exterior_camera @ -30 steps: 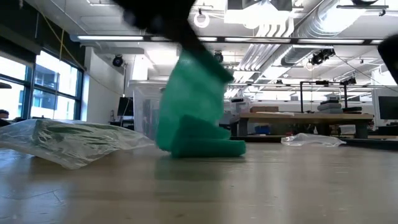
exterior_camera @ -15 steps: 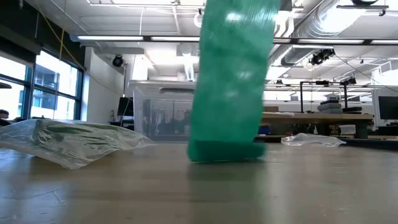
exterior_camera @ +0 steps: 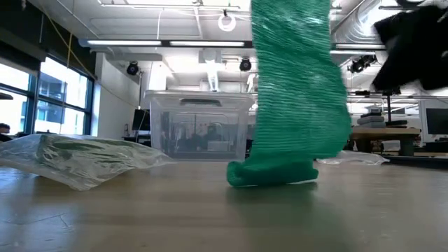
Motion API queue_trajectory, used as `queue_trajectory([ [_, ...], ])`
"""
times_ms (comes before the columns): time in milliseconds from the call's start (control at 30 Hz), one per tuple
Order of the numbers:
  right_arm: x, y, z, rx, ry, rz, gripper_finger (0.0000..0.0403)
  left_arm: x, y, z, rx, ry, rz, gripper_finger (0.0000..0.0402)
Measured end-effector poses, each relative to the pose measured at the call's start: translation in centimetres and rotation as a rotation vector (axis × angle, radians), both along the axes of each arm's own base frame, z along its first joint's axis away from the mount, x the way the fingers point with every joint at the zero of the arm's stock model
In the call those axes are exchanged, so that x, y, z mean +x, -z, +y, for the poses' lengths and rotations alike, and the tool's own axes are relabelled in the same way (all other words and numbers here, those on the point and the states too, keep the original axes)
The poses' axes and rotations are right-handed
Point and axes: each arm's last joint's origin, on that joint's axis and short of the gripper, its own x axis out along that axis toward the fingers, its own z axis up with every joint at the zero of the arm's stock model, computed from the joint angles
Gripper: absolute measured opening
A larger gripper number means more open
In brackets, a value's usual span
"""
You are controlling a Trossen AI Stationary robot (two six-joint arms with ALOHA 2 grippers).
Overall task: Roll bandage
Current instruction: Roll the dark green bandage
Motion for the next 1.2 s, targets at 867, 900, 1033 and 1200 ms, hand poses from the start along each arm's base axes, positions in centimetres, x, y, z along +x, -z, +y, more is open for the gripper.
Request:
queue_trajectory([
  [867,5.5,3.7,-11.6,0.282,0.124,0.136,0.0108,-0.4,-0.7,0.0,0.103,-0.112,0.036,0.0006],
  [900,5.6,3.6,-11.8,0.303,0.117,0.123,0.0101,-0.4,-0.7,0.0,0.102,-0.112,0.036,0.0006],
  [1033,5.7,3.9,-12.9,0.349,0.124,0.115,0.0073,-0.4,-0.7,0.0,0.096,-0.112,0.030,0.0006],
  [1200,5.4,5.2,-13.7,0.395,0.135,0.164,0.0052,-0.4,-0.7,0.0,0.082,-0.113,0.022,0.0006],
])
